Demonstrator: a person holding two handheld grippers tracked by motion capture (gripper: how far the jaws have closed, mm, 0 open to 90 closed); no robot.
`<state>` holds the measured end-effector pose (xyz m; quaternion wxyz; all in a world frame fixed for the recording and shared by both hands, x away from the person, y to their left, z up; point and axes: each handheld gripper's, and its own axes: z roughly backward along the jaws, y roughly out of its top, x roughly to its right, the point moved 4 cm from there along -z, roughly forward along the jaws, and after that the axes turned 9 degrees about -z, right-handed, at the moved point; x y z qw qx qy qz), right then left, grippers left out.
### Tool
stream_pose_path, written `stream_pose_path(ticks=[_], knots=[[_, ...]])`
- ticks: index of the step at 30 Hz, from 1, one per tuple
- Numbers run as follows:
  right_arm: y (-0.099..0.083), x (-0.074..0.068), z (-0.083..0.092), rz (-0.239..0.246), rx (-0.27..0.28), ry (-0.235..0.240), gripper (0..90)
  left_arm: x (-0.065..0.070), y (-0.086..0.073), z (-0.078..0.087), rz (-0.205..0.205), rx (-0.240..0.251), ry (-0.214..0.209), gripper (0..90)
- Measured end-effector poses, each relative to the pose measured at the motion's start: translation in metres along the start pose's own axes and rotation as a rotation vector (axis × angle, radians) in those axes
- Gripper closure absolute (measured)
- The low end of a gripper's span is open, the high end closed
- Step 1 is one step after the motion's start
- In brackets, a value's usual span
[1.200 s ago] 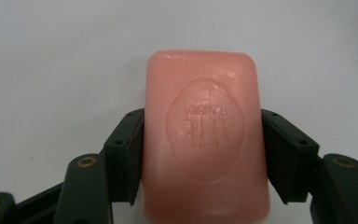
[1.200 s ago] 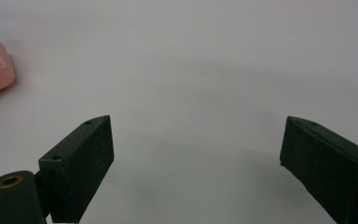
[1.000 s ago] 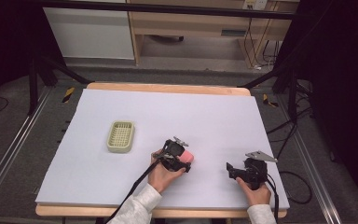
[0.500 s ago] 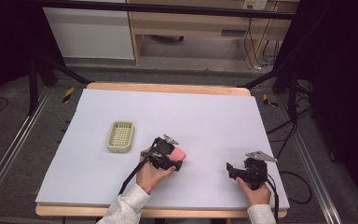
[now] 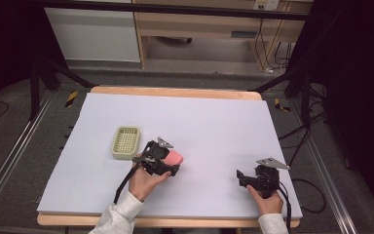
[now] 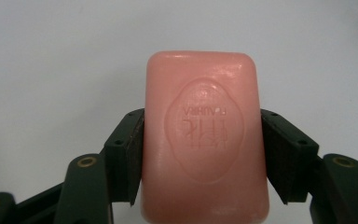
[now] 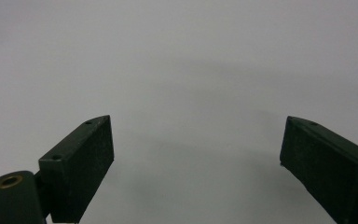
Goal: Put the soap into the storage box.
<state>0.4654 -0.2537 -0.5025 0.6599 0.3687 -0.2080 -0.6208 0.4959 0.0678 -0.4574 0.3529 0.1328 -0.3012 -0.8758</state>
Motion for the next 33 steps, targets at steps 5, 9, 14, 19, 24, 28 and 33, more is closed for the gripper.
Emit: stream_pose_path(ticks=[5,9,14,19,24,28,33], knots=[[0.0,0.0,0.0,0.0,-0.004,0.001,10.0,-0.011,-0.006,0.008,0.018,0.006,0.011,37.1],[0.0,0.0,0.0,-0.001,-0.002,0.001,9.9,-0.021,-0.011,0.016,0.029,0.011,0.033,37.1],[0.0,0.0,-0.001,-0.001,-0.005,-0.001,10.0,-0.033,-0.013,0.028,0.047,0.024,0.051,37.1],[0.0,-0.001,-0.001,-0.001,-0.004,0.0,10.0,-0.045,-0.015,0.038,0.065,0.038,0.075,37.1],[0.0,-0.001,-0.001,-0.001,-0.004,0.0,9.9,-0.058,-0.017,0.045,0.079,0.042,0.097,37.1],[0.0,-0.001,-0.001,-0.001,-0.003,0.0,9.9,-0.068,-0.019,0.05,0.091,0.047,0.114,37.1],[0.0,-0.001,-0.001,-0.001,-0.001,-0.002,9.9,-0.081,-0.021,0.056,0.116,0.055,0.134,37.1]])
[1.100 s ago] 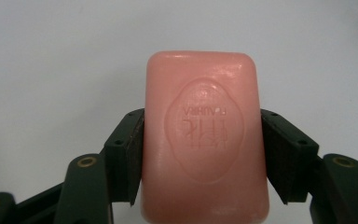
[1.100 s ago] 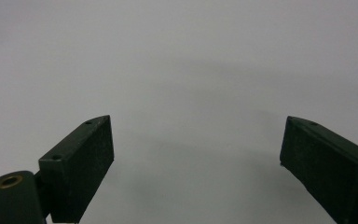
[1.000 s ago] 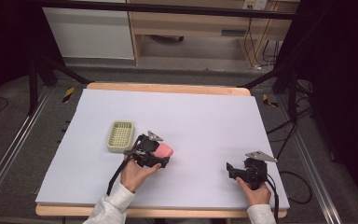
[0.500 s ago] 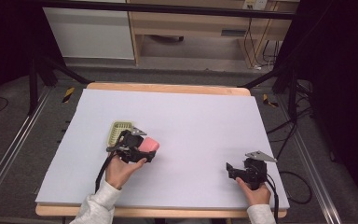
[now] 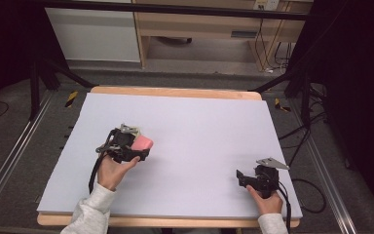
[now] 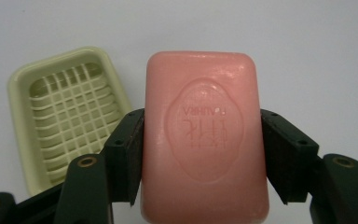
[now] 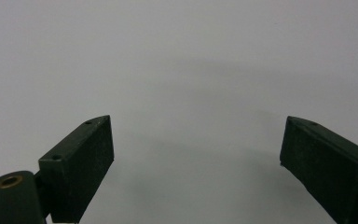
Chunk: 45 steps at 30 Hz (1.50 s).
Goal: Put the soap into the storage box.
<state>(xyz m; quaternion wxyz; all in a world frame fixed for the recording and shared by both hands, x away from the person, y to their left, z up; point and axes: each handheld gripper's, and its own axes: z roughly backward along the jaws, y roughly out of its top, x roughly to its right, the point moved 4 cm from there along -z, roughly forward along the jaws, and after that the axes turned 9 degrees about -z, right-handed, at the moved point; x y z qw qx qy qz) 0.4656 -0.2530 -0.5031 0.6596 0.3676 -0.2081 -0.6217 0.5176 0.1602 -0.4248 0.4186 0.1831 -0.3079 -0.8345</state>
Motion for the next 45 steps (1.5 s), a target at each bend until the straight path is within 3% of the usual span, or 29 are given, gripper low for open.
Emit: stream_pose_path(ticks=[10,20,32,45], knots=[[0.0,0.0,0.0,-0.003,-0.002,0.0,9.9,-0.024,0.002,0.004,0.042,0.008,0.043,37.1],[0.0,-0.001,-0.001,0.0,-0.001,0.003,9.9,-0.041,0.006,0.0,0.057,-0.003,0.07,37.1],[0.0,-0.001,-0.001,0.0,-0.001,0.003,9.9,-0.056,0.01,-0.006,0.091,-0.003,0.097,37.1],[0.0,-0.001,-0.001,0.002,0.0,0.002,9.9,-0.066,0.005,-0.019,0.124,-0.025,0.121,37.1]])
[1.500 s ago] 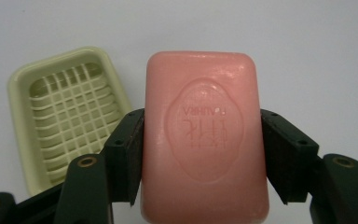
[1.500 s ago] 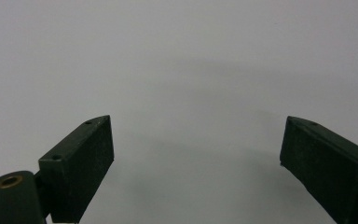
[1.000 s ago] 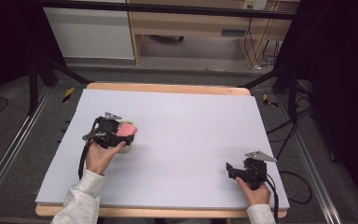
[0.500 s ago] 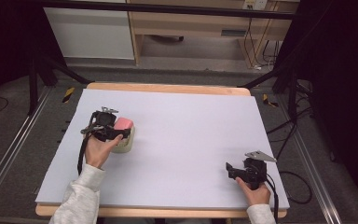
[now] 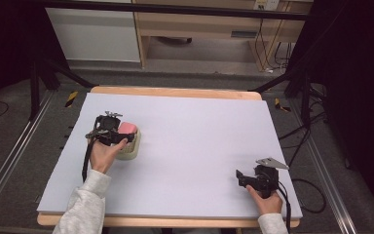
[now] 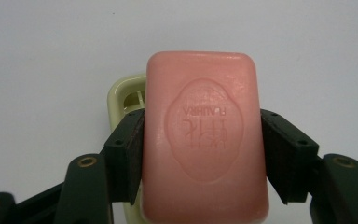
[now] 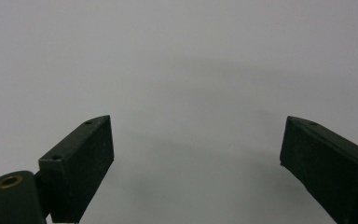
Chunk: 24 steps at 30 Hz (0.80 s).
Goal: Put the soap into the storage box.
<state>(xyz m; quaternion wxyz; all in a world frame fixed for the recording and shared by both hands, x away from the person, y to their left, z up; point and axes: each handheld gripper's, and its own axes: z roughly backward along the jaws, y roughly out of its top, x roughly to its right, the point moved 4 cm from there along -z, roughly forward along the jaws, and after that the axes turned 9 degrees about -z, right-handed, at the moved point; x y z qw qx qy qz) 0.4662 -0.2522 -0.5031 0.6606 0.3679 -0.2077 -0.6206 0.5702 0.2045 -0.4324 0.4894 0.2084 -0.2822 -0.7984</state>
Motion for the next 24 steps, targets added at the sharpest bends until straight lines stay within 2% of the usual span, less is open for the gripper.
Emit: stream_pose_path(ticks=[12,24], knots=[[0.0,0.0,0.0,0.001,-0.002,0.0,9.9,-0.003,-0.007,-0.014,0.02,-0.021,0.015,37.1],[0.0,0.0,0.0,0.005,-0.001,0.0,9.9,-0.005,-0.01,-0.017,0.033,-0.029,0.022,37.1]])
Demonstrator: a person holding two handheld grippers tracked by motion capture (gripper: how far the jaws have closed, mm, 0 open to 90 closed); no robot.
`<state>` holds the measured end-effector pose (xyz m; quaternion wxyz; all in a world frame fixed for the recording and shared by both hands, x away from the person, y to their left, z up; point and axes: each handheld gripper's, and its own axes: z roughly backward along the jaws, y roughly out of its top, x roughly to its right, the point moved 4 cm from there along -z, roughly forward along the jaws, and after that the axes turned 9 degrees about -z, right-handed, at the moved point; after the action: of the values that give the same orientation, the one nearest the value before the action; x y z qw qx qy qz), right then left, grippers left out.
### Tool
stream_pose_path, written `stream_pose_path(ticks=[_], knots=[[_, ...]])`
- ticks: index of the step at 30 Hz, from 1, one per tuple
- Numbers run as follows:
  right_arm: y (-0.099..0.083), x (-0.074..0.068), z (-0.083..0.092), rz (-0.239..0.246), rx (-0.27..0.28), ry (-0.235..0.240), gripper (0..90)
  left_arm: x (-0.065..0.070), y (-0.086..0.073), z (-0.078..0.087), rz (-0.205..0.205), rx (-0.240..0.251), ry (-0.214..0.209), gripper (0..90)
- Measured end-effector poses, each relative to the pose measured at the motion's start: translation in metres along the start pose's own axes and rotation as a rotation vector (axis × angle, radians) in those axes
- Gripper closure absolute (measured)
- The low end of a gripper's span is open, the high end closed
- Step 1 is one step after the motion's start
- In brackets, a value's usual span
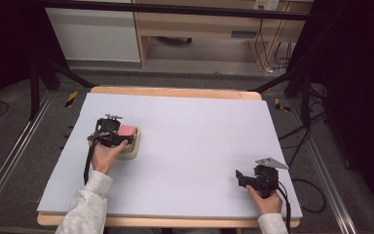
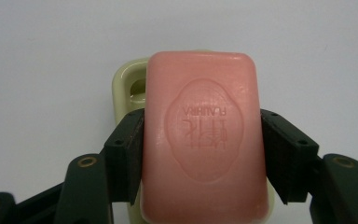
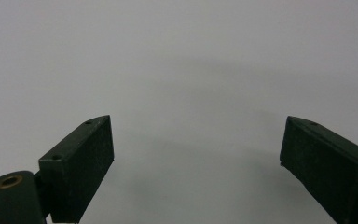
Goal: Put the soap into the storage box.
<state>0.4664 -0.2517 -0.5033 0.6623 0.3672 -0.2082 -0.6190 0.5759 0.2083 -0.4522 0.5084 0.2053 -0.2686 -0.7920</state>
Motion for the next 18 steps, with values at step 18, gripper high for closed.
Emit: stream_pose_path(ticks=[18], knots=[[-0.0002,-0.0005,-0.0001,-0.005,-0.004,0.0,9.9,-0.0022,-0.0069,-0.009,0.012,-0.017,0.0,37.1]])
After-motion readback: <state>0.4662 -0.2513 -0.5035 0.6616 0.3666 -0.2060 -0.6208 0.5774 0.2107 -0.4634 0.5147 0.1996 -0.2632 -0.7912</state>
